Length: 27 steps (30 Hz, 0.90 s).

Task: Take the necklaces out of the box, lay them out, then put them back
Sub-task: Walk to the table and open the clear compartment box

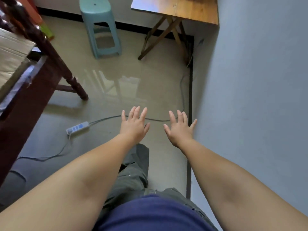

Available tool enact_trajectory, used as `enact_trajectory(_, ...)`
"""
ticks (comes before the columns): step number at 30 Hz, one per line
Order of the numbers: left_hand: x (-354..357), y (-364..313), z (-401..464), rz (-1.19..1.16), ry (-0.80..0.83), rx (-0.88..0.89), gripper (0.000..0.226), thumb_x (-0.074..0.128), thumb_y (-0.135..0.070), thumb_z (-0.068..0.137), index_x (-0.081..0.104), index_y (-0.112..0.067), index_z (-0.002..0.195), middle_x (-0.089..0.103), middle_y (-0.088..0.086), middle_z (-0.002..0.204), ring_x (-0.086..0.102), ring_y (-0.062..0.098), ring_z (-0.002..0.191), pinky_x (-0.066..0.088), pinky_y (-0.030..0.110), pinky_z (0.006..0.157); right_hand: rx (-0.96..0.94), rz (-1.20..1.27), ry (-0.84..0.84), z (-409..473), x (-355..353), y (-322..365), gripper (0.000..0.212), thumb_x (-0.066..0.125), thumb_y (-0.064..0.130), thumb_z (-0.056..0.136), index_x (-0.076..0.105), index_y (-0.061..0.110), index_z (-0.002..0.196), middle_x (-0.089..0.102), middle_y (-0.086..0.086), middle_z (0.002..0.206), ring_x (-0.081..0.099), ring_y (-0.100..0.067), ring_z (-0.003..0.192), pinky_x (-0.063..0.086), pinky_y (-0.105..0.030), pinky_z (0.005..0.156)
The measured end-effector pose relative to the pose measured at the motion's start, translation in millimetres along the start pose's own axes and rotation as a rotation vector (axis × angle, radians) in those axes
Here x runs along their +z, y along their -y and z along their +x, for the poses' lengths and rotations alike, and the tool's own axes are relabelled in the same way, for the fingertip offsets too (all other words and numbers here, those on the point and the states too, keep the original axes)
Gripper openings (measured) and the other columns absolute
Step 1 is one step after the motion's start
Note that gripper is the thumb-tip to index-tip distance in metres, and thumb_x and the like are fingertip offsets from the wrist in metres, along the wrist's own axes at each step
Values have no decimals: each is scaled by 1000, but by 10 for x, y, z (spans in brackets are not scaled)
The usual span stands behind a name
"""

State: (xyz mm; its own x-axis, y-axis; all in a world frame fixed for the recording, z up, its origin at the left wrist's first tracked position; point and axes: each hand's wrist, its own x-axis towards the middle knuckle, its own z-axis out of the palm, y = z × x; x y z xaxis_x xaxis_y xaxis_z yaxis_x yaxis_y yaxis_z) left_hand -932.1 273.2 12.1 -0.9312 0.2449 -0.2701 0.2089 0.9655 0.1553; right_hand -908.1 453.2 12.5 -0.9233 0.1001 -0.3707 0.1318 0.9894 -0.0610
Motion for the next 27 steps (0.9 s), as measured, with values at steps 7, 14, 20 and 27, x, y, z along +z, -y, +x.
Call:
enact_trajectory(7,-725,333,1889,106,21,104,61,20,-48,96,-1,-23,148,3,7,159,-5,21,145,-2,53,114,152,94,-41,1603,-848,44,61,19,51,97,-2,28,150,-3,-5,161,-8,-23,146,-2,-67,111)
enact_trajectory(14,-1105,6,3326,126,48,326,62,22,-48,96,0,-23,148,5,6,159,-3,21,145,-4,53,113,248,134,-12,2819,-1365,-209,61,19,50,97,-1,28,150,-2,-6,161,-8,-23,147,-3,-66,111)
enact_trajectory(20,-1388,-141,4997,184,37,293,61,17,-49,96,-3,-23,148,3,6,159,-6,21,145,-3,53,114,238,158,-35,4377,-1844,-615,60,20,50,97,0,28,150,0,-6,161,-7,-23,147,-3,-66,110)
enact_trajectory(27,-1974,-378,6592,80,-9,217,61,21,-48,96,1,-24,148,7,6,158,-3,21,145,-3,53,114,200,107,-31,5973,-2678,-1149,59,20,49,97,2,28,150,3,-7,160,-4,-25,147,-2,-66,110)
